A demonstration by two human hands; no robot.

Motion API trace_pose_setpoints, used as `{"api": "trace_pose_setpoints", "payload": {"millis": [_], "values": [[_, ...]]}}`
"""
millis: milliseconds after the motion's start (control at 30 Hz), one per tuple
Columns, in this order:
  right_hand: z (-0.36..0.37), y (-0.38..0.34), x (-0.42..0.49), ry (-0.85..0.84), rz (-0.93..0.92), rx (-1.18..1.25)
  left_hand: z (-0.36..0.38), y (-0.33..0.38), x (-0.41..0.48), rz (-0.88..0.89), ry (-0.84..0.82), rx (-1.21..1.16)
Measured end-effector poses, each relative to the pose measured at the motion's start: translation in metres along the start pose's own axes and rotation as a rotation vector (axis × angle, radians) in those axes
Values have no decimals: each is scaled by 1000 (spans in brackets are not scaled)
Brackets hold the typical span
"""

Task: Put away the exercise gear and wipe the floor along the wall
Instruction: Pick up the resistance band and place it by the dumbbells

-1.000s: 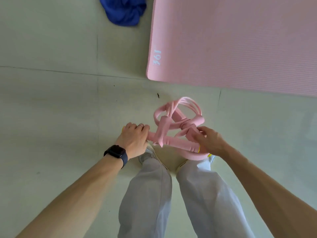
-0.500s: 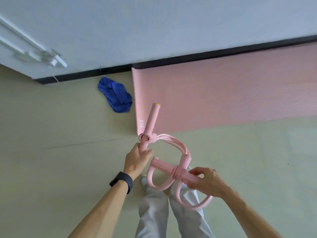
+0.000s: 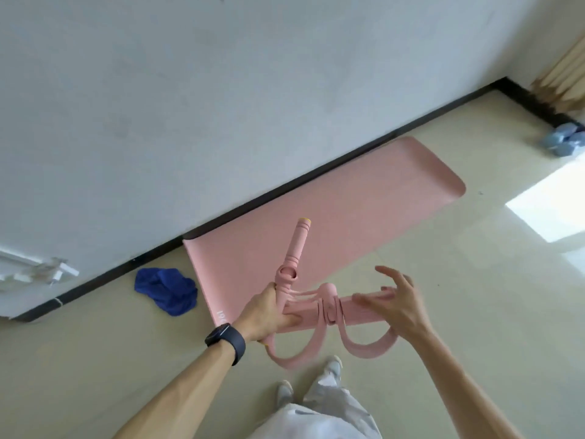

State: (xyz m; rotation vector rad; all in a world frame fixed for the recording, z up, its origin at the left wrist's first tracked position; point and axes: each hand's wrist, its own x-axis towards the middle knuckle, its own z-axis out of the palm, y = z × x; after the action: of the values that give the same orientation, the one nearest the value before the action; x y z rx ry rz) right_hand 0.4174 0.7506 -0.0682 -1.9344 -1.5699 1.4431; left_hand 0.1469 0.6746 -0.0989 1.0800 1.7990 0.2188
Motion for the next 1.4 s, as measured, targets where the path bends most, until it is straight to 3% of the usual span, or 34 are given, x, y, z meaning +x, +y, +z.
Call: {"api": "trace_pose_setpoints", "payload": {"millis": [100,167,300,400,567,733,867,1100,1400], "values": [[-13,22,-15,131,297,635,16,46,6,48,24,37],[-26,34,-22,217,334,1017,31,79,15,82,8,77],[-58,61,-24,396,389,1307,67,152,36,118,-19,121],[-97,73,-9,390,370,1277,100,209,56,185,-5,197],[-200,94,38,474,256,1032,143,303,86,333,153,178],[-288,130,78,479,227,703,179,369,119,306,129,104],[-337,146,115,431,246,669,201,414,150,347,58,127],[-426,148,210,379,269,681,227,517,256,319,93,-22],[-611,132,360,470,249,618,256,732,414,321,-80,-103]]}}
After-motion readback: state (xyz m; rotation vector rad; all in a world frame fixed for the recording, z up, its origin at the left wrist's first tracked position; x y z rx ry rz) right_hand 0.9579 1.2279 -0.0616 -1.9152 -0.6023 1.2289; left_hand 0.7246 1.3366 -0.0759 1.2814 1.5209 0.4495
